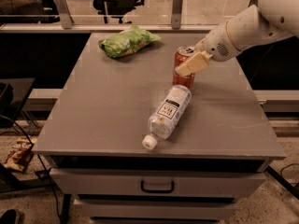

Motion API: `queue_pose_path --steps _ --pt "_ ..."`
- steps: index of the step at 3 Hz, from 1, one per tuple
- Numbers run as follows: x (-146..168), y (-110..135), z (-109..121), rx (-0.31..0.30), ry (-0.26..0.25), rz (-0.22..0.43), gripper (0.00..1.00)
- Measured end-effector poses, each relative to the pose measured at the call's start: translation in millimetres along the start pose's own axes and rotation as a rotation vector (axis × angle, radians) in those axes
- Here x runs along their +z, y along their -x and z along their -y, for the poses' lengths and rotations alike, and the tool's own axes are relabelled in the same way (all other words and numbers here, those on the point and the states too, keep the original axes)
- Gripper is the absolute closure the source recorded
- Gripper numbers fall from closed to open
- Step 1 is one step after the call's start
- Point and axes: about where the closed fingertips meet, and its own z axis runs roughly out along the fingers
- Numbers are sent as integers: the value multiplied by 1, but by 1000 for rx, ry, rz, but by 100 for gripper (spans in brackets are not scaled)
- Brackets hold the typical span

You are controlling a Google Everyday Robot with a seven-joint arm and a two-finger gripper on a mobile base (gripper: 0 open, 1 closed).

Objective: Move coke can near blue plastic bottle

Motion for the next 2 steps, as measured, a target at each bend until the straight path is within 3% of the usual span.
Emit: queue_pose_path --steps 2 --pt "8 1 -4 -9 24 -8 8"
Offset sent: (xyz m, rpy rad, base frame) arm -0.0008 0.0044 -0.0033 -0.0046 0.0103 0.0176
